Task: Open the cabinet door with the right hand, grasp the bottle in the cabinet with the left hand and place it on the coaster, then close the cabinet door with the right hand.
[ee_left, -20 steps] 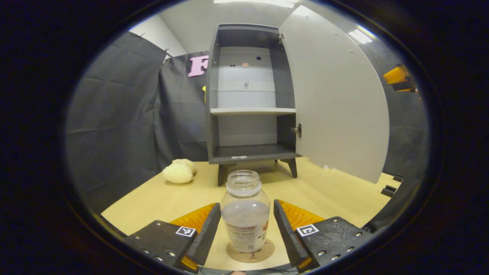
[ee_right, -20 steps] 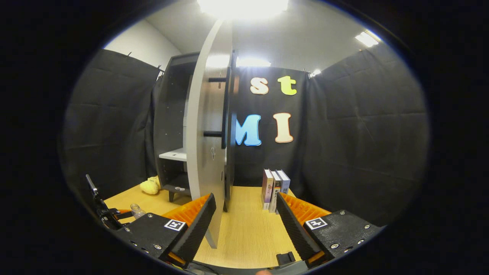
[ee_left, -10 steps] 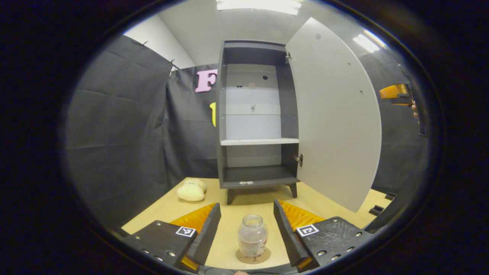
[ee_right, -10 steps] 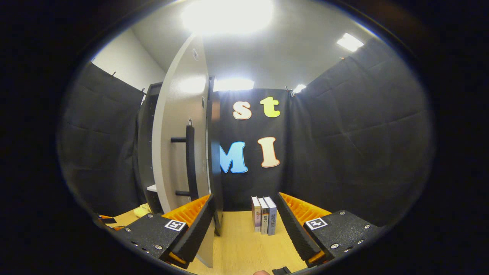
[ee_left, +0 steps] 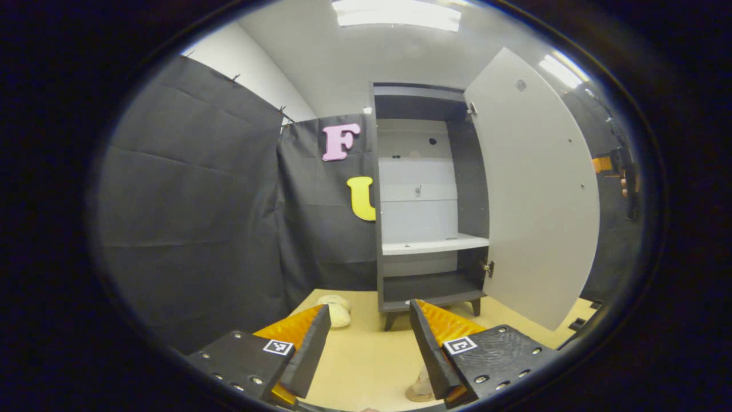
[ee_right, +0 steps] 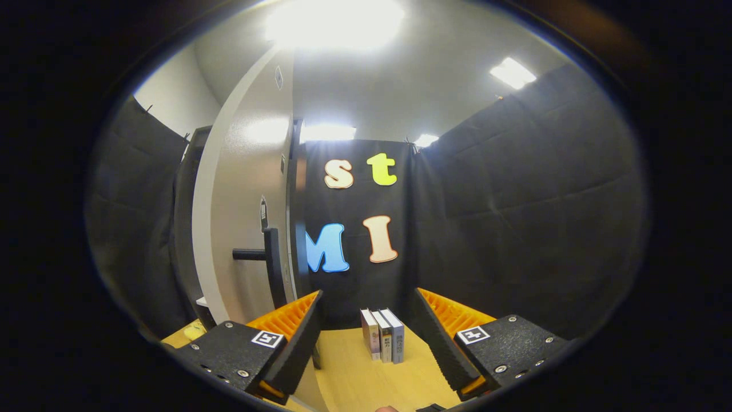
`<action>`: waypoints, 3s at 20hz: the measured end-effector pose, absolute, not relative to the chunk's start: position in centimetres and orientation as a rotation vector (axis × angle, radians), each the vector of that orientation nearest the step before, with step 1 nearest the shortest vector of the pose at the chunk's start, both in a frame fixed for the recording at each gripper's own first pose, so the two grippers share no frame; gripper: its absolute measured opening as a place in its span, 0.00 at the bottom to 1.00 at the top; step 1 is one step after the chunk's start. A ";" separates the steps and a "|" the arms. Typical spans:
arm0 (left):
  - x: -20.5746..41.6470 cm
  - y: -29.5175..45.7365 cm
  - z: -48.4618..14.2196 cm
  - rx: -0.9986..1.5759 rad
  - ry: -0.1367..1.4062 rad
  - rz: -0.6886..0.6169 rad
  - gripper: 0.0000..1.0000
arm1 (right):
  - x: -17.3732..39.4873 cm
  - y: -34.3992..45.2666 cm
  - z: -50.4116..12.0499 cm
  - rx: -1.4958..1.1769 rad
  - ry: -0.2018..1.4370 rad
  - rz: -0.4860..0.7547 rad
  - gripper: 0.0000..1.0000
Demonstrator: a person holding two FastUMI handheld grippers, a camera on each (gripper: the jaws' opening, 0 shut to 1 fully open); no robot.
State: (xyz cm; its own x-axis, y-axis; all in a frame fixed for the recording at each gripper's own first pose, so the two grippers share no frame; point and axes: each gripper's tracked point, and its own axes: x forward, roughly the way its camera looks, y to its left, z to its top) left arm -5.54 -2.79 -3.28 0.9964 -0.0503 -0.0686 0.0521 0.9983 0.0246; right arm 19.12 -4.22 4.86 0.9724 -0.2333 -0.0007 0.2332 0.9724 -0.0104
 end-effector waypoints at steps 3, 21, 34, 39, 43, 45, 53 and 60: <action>-4.0 -0.5 -3.0 -0.006 0.058 -0.056 0.76 | 18.6 -3.6 5.1 -0.040 0.006 -0.270 0.93; 1.6 6.6 -5.6 -0.010 0.051 -0.145 0.83 | 17.9 7.6 5.4 -0.005 -0.016 -0.236 0.93; 1.8 14.2 -7.7 -0.040 0.051 -0.078 0.79 | 21.3 18.7 5.5 -0.022 -0.006 -0.090 0.93; 1.3 16.4 -7.3 -0.054 0.047 -0.046 0.79 | 23.1 22.5 5.6 0.004 -0.015 -0.021 0.92; 1.3 16.4 -6.9 -0.049 0.042 -0.051 0.82 | 24.0 23.3 4.9 0.011 -0.018 0.003 0.95; 1.5 15.7 -6.7 -0.045 0.047 -0.061 0.80 | 23.8 23.3 4.4 0.007 -0.010 0.007 0.95; 1.6 9.4 -4.6 -0.036 0.038 -0.098 0.80 | 21.6 20.4 2.3 0.030 0.017 0.064 0.95; 0.9 2.4 -1.8 -0.028 0.022 -0.107 0.80 | 19.9 15.3 1.9 0.032 0.016 0.113 0.95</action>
State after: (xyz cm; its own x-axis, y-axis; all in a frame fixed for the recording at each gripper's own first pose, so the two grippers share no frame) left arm 0.85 2.41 -1.78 0.9940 -0.1072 -0.0205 0.1066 0.9939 -0.0290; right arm 19.89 15.28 1.94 0.9935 0.1129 -0.0137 -0.1124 0.9931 0.0327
